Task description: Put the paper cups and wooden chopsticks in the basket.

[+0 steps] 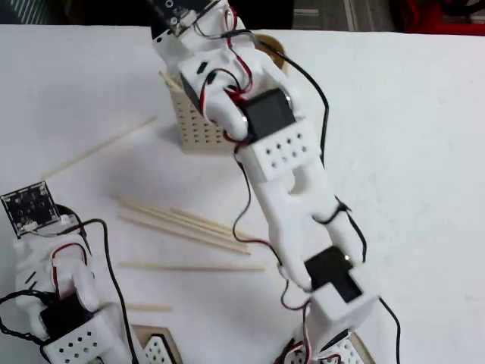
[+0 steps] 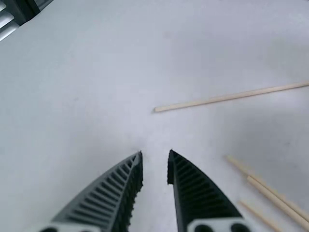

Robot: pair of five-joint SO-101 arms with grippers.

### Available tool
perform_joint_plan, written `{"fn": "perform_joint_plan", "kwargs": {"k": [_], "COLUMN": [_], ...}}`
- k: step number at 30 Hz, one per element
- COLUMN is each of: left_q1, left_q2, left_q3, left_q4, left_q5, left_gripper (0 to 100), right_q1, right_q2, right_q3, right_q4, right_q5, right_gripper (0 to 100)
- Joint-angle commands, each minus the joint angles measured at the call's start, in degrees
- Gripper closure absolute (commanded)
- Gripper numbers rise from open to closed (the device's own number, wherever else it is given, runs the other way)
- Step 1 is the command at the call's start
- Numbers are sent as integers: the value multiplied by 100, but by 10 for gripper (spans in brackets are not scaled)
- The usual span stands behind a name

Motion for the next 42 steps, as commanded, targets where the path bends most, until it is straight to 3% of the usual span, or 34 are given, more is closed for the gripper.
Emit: {"fn": "perform_joint_plan", "kwargs": {"k": [1, 4, 8, 13, 19, 28, 32, 42], "left_q1": [-48, -48, -48, -40, -13, 444, 1051, 3002], "left_q2": [-57, -57, -57, -57, -57, -40, -22, 242], "left_q3": [-18, -18, -18, -18, -26, -712, -1424, -2796], "left_q4": [-158, -158, -158, -158, -158, 79, 554, 1749], "left_q5": [-62, -62, -62, -62, -62, -369, -457, -1644], "left_gripper": [895, 895, 895, 895, 895, 898, 899, 894], "right_q1": [233, 321, 321, 330, 541, 1437, 2009, 2897], "right_q2": [189, 312, -154, -1024, -1499, -1710, -1912, -3292], "right_q3": [-264, -264, -273, -211, -211, -167, 563, 3358], "right_q4": [-136, -127, 277, 1587, 3407, 5007, 4998, 4655], "right_q5": [-325, -431, -404, -404, -404, -404, -440, -413], "right_gripper": [849, 817, 878, 965, 966, 972, 979, 974]}}
